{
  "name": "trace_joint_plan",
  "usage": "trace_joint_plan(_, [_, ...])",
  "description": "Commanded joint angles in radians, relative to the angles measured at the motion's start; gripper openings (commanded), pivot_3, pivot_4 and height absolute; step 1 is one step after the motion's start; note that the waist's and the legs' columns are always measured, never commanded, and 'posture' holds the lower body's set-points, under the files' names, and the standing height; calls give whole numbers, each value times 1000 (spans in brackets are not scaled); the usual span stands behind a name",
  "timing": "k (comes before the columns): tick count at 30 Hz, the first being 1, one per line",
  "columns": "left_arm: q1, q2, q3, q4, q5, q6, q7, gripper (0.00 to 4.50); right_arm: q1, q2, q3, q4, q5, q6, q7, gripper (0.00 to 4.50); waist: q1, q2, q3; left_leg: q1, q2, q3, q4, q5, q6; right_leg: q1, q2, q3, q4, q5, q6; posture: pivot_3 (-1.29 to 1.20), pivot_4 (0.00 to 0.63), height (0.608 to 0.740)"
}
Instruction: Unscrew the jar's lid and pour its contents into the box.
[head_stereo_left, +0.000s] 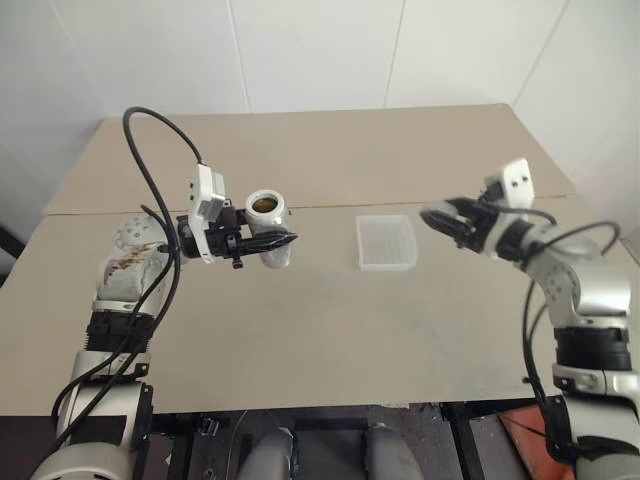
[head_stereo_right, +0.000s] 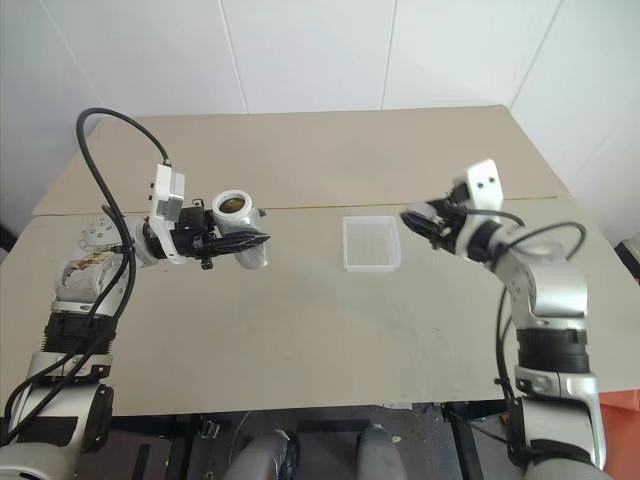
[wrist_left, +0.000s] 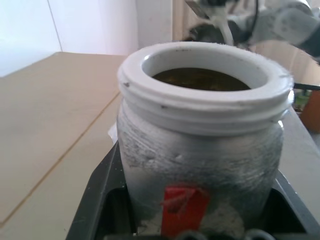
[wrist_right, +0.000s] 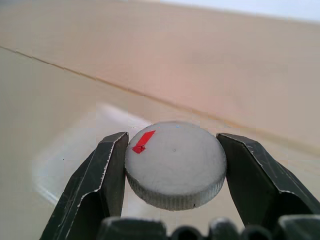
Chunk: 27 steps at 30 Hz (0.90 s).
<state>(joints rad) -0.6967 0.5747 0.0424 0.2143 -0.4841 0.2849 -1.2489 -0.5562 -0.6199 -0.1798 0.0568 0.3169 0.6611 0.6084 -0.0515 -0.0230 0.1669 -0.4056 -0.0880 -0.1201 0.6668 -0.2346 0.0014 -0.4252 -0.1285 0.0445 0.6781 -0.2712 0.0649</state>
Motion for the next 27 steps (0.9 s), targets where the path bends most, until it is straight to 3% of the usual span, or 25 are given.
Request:
trace_joint_plan(1, [-33,-12,19,0,10,-35,27,1935,45,26,18,-10,-74,-66,-93,2761,-7,0,0,1,0,1,0,0,0,0,0,0,0,0,0,0,150,740])
trace_joint_plan(5, [-45,-32,8,16,31,-56,47,1935,70,78,79,72,-138,-140,-125,2761,-16,0,0,3,1,3,0,0,1,1,1,2,-1,0,0,0,150,740])
trace_joint_plan(6, [-49,-38,6,18,35,-59,56,1935,70,85,86,88,-141,-145,-121,3468,-16,0,0,3,1,3,0,0,1,1,1,2,-1,0,0,0,150,740])
trace_joint_plan(9, [-59,-54,-3,25,56,-75,79,1935,72,74,99,98,-141,-146,-89,4366,-13,0,0,2,0,3,1,0,0,1,0,2,-1,0,0,0,150,740])
trace_joint_plan(15, [-132,-120,-31,102,167,-176,212,1935,21,-29,25,39,-31,-11,31,4476,7,0,0,1,0,3,2,0,1,2,0,2,-3,0,0,0,150,740])
trace_joint_plan(18, [-226,-179,-75,230,331,-333,390,1935,-23,-92,-20,-15,96,124,136,4476,16,0,0,1,0,3,3,-1,3,3,0,1,-5,0,0,0,150,740])
trace_joint_plan(21, [-407,-196,-222,496,651,-628,696,1935,-79,-169,-11,-53,205,271,249,4476,27,-1,1,0,-1,3,4,-2,4,4,0,0,-7,0,1,0,150,740])
trace_joint_plan(24, [-603,-178,-448,720,1003,-863,1033,1935,-134,-231,8,-54,292,391,344,4476,37,-2,1,-1,-1,11,6,-3,5,4,0,0,-9,1,2,0,150,740])
trace_joint_plan(27, [-780,-183,-735,875,1368,-918,1399,1935,-157,-274,38,-48,315,422,402,4476,42,-2,1,-5,-2,12,6,-4,7,3,0,0,-13,3,6,0,150,740])
